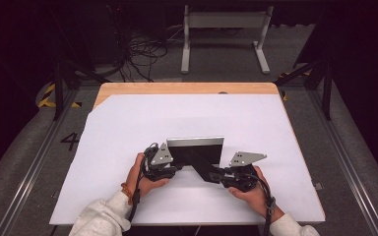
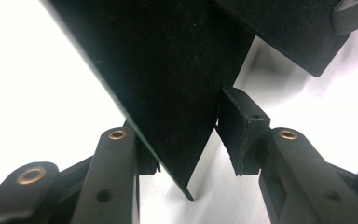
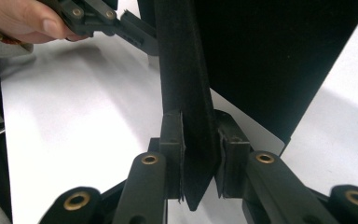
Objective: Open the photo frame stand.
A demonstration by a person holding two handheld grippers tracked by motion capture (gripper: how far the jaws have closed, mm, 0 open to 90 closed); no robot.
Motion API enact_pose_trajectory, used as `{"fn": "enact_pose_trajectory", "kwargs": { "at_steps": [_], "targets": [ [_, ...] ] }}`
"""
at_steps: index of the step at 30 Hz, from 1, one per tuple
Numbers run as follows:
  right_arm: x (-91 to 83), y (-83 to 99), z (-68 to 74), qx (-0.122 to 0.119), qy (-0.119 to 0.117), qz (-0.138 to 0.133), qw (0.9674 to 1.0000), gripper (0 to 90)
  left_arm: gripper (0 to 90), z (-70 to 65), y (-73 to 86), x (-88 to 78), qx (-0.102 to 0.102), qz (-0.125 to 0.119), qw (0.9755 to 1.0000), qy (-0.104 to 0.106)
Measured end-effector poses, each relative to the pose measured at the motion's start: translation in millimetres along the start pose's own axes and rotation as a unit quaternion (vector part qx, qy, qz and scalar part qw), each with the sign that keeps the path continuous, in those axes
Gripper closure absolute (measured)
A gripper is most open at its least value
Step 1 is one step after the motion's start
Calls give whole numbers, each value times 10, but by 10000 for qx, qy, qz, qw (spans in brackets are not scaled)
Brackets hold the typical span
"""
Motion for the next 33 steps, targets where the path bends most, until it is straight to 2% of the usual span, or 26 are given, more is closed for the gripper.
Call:
{"fn": "enact_pose_trajectory", "kwargs": {
  "at_steps": [7,13,33],
  "targets": [
    [-32,7,9,-19,-12,1,10000,779,626,-6,7,-13,78,30,10000,-7],
    [-49,12,28,-69,-45,13,10000,788,628,-29,14,-17,220,81,9997,-119],
    [-77,-2,19,23,-90,-95,9999,799,635,-32,-26,60,282,-35,9984,-480]
  ]
}}
Point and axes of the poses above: each handheld gripper's, and its own axes: x roughly forward along the jaws, y roughly out of its underside, z roughly to its left, the point moved 2 cm from there along x, roughly forward along the jaws, and after that the axes turned 11 degrees about -x, right-handed, at the moved point
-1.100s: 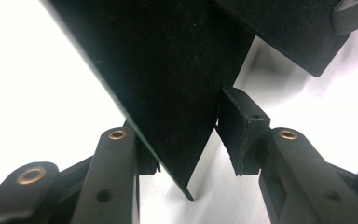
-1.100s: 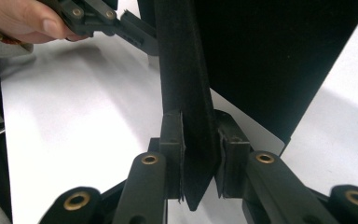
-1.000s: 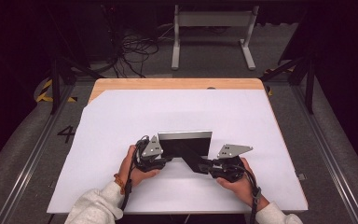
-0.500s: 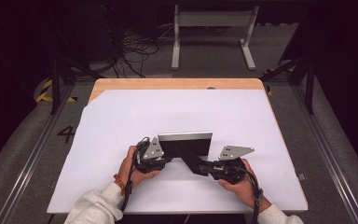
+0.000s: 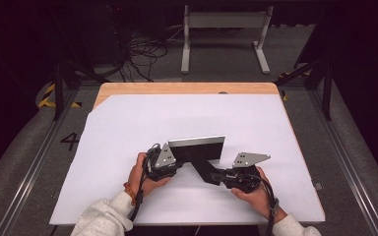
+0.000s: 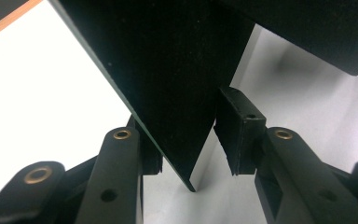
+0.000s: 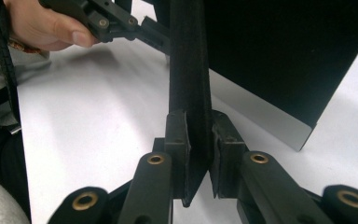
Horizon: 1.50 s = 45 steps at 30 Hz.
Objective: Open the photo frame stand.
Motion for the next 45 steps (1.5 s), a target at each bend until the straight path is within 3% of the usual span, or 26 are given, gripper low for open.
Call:
{"fn": "enact_pose_trajectory", "kwargs": {
  "at_steps": [14,26,45],
  "targets": [
    [33,9,6,-62,34,73,9999,812,626,47,-16,32,1,-40,10000,-26],
    [54,15,13,-77,58,104,9999,823,602,72,-27,10,20,-63,9997,-245],
    [82,21,24,-127,44,134,9998,838,584,92,-26,32,7,-83,9991,-426]
  ]
}}
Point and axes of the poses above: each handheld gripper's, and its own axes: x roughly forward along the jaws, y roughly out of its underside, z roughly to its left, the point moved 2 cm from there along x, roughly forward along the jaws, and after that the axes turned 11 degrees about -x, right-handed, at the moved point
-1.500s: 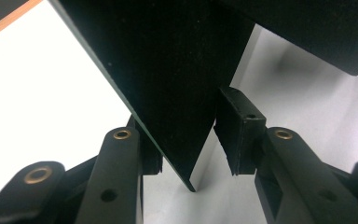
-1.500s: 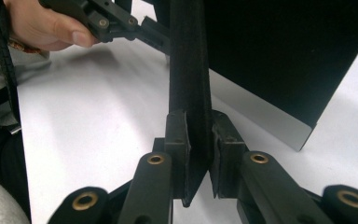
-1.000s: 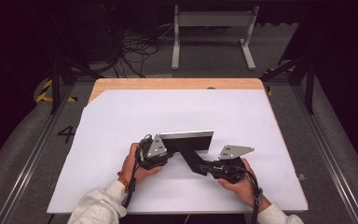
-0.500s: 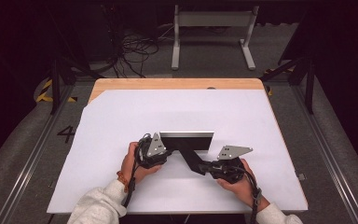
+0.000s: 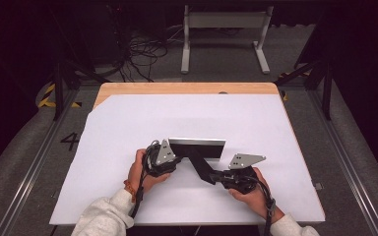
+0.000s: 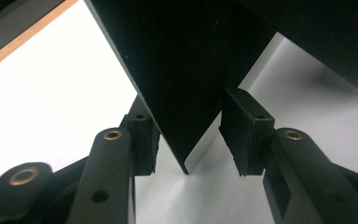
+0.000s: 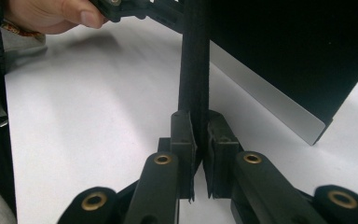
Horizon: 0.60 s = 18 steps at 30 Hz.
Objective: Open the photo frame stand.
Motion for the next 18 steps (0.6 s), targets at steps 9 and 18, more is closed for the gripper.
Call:
{"fn": "enact_pose_trajectory", "kwargs": {
  "at_steps": [9,18],
  "targets": [
    [8,6,22,9,-46,37,10000,842,596,-7,6,-5,-27,24,10000,-32],
    [17,17,52,15,-63,119,9999,841,601,-34,10,-9,-15,36,9999,-128]
  ]
}}
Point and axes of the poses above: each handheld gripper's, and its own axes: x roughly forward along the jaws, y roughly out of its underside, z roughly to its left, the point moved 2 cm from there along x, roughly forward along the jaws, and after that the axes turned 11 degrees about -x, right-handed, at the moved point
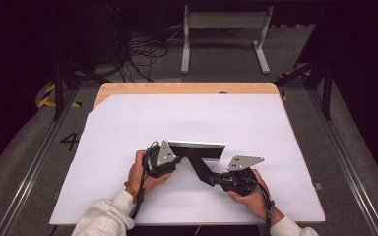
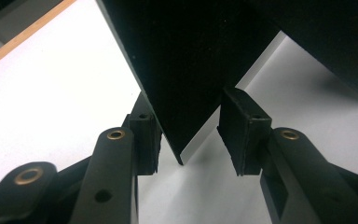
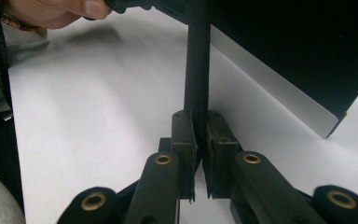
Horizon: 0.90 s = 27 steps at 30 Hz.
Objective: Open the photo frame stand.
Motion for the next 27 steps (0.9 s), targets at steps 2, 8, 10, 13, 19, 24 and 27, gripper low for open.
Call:
{"fn": "enact_pose_trajectory", "kwargs": {
  "at_steps": [2,8,10,13,19,24,27],
  "targets": [
    [4,7,5,10,2,26,10000,841,605,-8,2,-3,14,13,10000,-33],
    [2,29,19,-2,91,46,9999,862,626,-7,11,-16,29,41,10000,-17],
    [-4,32,10,7,85,44,10000,864,632,-1,13,-21,45,50,10000,-3],
    [-9,36,5,7,72,35,10000,865,643,11,20,-34,53,66,10000,38],
    [-15,40,0,18,84,38,10000,865,674,38,42,-81,-14,2,10000,94],
    [-16,40,-2,13,89,42,10000,865,710,64,51,-125,4,-26,9999,154],
    [-16,41,-3,14,91,42,9999,863,721,71,55,-133,18,-21,9999,169]
  ]
}}
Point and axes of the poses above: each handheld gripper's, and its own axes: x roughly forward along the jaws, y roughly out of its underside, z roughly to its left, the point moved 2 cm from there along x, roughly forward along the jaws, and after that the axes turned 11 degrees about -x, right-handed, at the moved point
